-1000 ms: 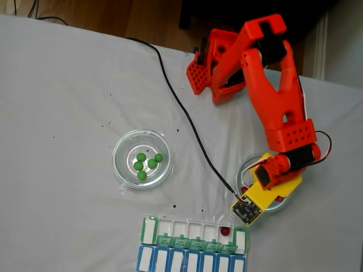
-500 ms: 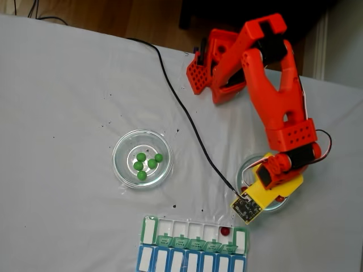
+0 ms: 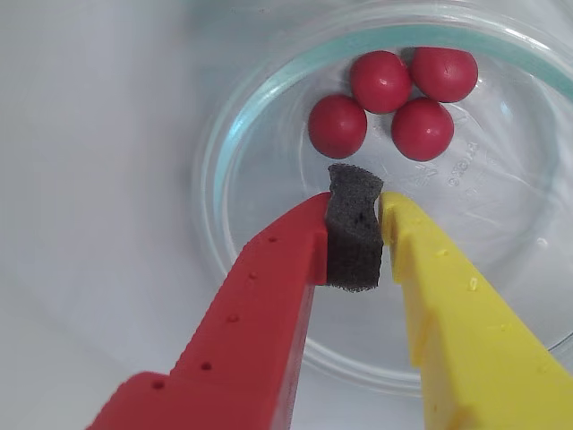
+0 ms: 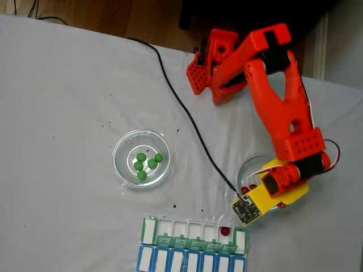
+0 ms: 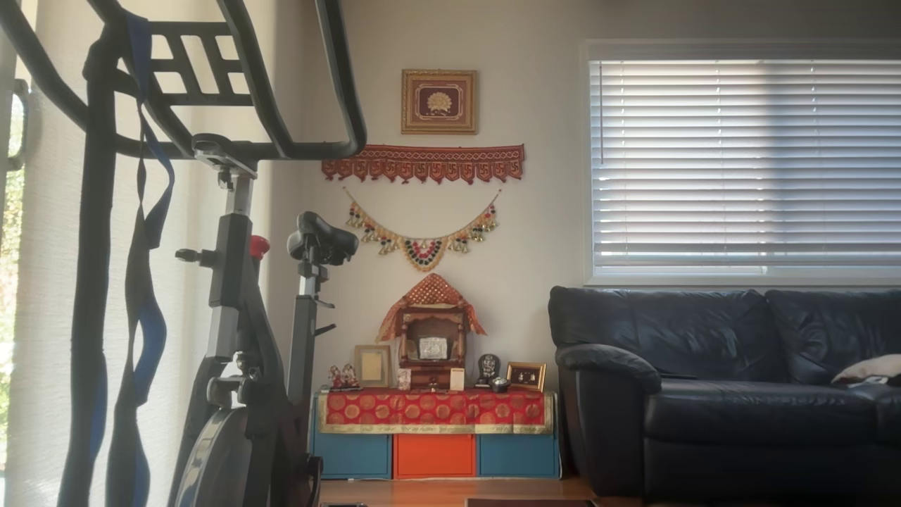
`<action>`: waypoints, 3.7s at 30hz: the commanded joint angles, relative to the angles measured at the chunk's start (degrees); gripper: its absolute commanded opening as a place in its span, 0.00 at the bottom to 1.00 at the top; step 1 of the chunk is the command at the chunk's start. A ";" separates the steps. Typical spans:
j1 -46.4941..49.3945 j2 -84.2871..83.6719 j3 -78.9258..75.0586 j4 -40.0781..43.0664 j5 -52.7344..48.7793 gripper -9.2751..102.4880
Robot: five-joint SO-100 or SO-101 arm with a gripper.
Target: Sort medicines into box.
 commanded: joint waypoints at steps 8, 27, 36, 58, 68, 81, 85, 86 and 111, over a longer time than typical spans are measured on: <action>0.44 -3.16 -10.20 0.88 2.11 0.10; 0.00 -7.73 -13.18 1.41 4.66 0.13; 0.18 -7.73 -13.01 1.49 4.48 0.16; 0.62 -6.42 -11.07 4.39 3.43 0.19; 0.70 -6.50 -10.55 4.22 3.25 0.19; 0.53 -7.29 -9.84 3.96 2.81 0.20; 0.44 -7.73 -9.67 4.04 2.64 0.20; 0.44 -7.73 -9.67 4.04 2.64 0.20; 0.79 -6.06 -7.03 4.57 3.34 0.22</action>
